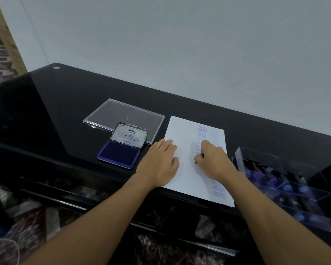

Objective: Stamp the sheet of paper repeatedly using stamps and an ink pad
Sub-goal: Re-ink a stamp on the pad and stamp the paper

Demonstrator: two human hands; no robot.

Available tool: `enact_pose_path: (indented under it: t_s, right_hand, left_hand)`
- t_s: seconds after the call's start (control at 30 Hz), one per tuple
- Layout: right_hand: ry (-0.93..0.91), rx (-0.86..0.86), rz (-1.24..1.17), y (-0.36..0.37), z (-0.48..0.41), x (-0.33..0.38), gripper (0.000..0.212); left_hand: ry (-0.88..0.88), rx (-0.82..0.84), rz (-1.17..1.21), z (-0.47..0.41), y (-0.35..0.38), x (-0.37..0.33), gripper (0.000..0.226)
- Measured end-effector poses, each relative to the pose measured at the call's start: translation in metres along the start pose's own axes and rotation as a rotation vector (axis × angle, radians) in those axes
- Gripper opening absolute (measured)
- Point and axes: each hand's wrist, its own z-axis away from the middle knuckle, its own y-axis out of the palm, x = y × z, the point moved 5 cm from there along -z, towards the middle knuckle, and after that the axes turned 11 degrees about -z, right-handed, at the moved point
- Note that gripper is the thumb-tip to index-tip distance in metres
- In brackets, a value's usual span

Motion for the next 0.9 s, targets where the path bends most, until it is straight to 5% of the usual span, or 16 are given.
enact_pose_path:
  t_s: [0.9]
  right_hand:
    - [0.042, -0.122, -0.060, 0.0081, 0.0003, -0.0045, 0.027]
  left_hand:
    - [-0.016, 0.047, -0.030, 0.0006, -0.0007, -0.0037, 0.047]
